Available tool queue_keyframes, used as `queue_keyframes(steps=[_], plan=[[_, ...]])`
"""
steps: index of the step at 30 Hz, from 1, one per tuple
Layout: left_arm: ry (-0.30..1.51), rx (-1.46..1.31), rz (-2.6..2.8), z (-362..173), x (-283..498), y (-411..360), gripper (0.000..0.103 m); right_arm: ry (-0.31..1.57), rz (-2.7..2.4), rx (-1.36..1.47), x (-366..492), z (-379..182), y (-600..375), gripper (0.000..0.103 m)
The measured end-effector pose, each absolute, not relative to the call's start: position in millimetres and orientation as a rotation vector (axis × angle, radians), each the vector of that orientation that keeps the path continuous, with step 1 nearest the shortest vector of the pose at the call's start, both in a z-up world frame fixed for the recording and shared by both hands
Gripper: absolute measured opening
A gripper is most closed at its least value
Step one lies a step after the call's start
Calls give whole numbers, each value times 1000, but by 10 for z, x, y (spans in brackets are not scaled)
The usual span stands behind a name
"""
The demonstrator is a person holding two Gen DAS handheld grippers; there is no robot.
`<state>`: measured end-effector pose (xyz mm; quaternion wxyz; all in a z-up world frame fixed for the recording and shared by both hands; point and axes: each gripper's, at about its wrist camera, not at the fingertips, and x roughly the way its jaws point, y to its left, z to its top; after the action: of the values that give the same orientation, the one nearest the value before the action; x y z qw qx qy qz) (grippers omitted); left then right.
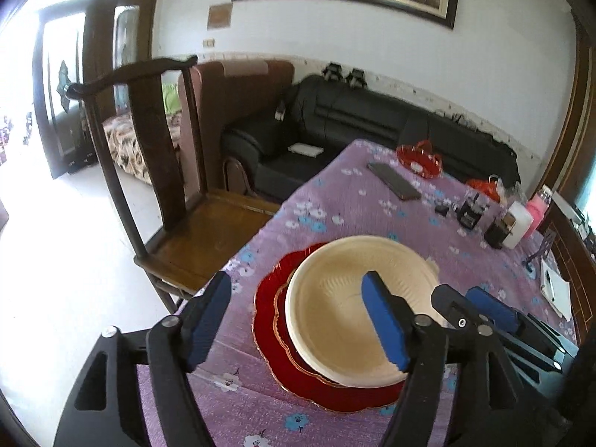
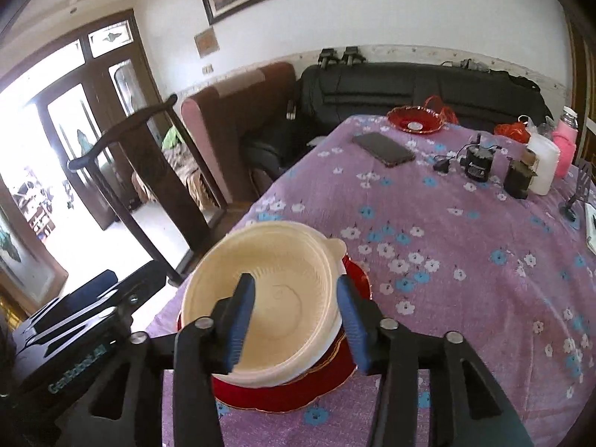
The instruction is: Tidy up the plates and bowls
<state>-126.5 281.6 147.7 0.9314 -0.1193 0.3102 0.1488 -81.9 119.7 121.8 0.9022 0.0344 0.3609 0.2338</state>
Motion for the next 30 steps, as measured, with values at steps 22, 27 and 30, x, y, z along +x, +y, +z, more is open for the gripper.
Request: queue_keyframes(steps=[22, 27, 30], plan=[[446, -98, 384, 1821, -2010, 2261, 101, 686, 461, 147, -1600, 1234, 867, 68], [447, -101, 374, 1804, -2097, 2238, 101, 678, 444, 144, -1701, 1239, 809, 69], [439, -106, 365, 1819, -2154, 2232, 101, 669, 437, 129, -1766, 1252, 816, 69]])
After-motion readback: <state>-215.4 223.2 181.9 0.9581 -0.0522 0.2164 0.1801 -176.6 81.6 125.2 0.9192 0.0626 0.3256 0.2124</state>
